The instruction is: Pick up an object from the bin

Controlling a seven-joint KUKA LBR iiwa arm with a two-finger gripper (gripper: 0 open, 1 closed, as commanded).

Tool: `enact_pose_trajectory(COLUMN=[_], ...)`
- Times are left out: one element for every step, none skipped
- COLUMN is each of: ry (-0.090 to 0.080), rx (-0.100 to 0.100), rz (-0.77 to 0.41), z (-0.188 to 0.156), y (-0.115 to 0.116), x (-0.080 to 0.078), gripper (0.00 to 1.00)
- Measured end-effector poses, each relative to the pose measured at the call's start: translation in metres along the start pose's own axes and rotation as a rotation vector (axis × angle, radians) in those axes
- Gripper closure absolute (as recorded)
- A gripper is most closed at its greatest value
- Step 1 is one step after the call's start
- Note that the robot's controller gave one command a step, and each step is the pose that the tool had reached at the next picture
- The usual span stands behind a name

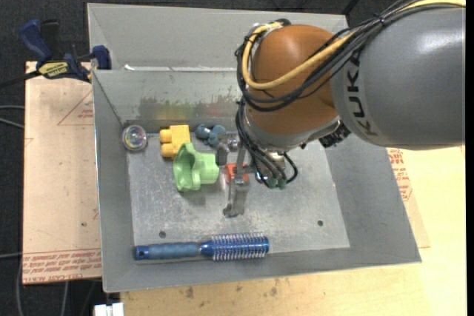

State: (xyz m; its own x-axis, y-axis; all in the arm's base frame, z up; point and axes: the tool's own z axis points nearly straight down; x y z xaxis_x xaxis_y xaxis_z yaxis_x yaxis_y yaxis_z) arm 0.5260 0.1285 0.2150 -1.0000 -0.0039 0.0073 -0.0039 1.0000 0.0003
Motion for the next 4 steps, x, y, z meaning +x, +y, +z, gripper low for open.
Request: enact_pose_trajectory(ry=[-0.003,-0.027,-0.009,-0.017], rx=[0.000,0.000,0.000,0.001], rz=[-0.370,-0.431,-0.430,-0.484], z=[0.092,0.144,0.145,-0.021], y=[0.012,0.030,0.030,0.018], x=[0.042,0.036,0.041,0.024], gripper=[0.00,0.00,1.00,1.00])
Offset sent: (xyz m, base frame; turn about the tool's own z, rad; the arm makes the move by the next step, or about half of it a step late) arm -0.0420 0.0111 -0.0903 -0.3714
